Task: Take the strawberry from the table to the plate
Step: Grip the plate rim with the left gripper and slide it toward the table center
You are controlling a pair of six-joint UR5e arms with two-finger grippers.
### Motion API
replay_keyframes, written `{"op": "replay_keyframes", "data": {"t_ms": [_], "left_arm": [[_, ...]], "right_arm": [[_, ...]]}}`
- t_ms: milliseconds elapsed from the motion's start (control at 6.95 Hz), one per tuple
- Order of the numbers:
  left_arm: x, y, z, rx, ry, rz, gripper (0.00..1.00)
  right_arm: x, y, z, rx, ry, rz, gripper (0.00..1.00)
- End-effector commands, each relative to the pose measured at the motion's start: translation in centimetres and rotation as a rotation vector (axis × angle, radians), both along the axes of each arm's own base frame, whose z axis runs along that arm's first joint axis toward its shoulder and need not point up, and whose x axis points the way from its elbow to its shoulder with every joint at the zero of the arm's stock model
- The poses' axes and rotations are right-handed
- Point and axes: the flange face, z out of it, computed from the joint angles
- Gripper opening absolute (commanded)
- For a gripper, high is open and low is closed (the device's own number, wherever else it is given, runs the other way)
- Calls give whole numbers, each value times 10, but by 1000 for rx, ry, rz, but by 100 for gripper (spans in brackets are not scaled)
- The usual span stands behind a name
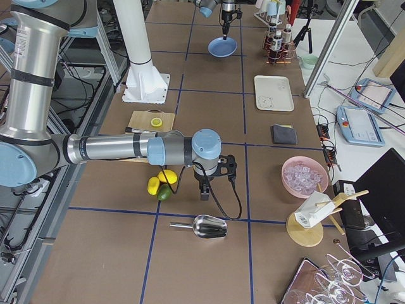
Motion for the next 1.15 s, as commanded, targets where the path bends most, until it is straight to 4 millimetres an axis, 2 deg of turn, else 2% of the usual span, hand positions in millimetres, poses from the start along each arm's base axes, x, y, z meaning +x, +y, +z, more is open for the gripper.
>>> {"op": "replay_keyframes", "data": {"t_ms": [0, 144, 288, 432, 719, 1007], "left_arm": [[103, 19, -94, -234, 107, -20, 0], [161, 33, -135, -304, 123, -46, 0], [217, 67, -169, -367, 134, -58, 0], [232, 75, -167, -387, 122, -82, 0], [258, 77, -168, -357, 109, -133, 0], [264, 80, -172, -350, 112, -135, 0]], "right_arm": [[-1, 0, 1, -1, 0, -2, 100], [0, 0, 1, -3, 0, 0, 100], [0, 0, 1, -3, 0, 0, 100], [0, 0, 2, -4, 0, 0, 100], [0, 1, 3, -6, 0, 0, 100], [0, 3, 4, -11, 1, 0, 100]]}}
